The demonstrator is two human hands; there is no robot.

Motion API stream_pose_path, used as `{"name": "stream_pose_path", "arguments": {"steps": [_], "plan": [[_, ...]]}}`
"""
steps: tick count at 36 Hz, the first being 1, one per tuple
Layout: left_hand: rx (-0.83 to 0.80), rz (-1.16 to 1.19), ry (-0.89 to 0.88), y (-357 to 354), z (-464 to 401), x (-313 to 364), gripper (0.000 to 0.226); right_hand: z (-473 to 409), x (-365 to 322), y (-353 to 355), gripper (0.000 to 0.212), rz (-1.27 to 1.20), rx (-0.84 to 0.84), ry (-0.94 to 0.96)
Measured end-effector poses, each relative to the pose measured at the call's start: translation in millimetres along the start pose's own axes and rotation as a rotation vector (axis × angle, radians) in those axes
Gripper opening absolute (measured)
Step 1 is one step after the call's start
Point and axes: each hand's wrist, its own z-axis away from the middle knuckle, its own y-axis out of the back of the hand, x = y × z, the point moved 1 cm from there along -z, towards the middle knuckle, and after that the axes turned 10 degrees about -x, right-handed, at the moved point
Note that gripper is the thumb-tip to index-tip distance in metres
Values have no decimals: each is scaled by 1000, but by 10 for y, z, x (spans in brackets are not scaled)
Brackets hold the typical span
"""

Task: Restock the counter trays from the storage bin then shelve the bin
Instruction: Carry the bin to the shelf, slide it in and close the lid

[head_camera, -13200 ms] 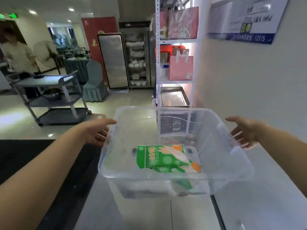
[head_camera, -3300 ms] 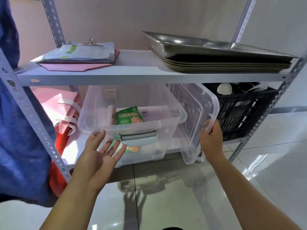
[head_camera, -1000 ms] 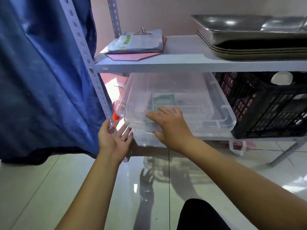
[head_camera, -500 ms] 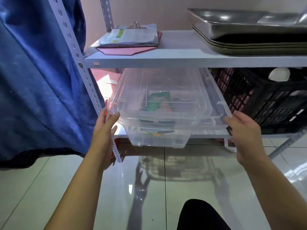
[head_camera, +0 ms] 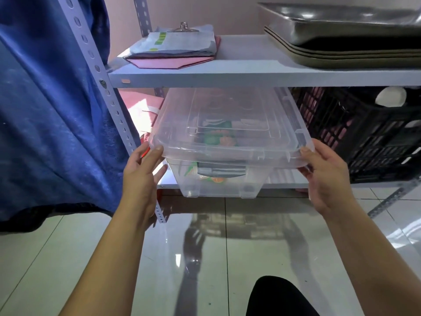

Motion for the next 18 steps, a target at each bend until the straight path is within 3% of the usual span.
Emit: {"name": "stream_pose_path", "arguments": {"steps": [4, 9, 12, 18], "plan": [[3, 91, 27, -39, 26, 30, 42, -16, 10, -18, 16, -91, 12, -9], [-22, 218, 90, -91, 62, 58, 49, 44, 51, -22, 25, -291, 3, -23], [-7, 272, 124, -91, 90, 68, 55, 77, 69, -25, 16, -395, -39, -24], [48, 405, 200, -159, 149, 132, 50, 133, 124, 17, 39, -473, -44, -52]]}}
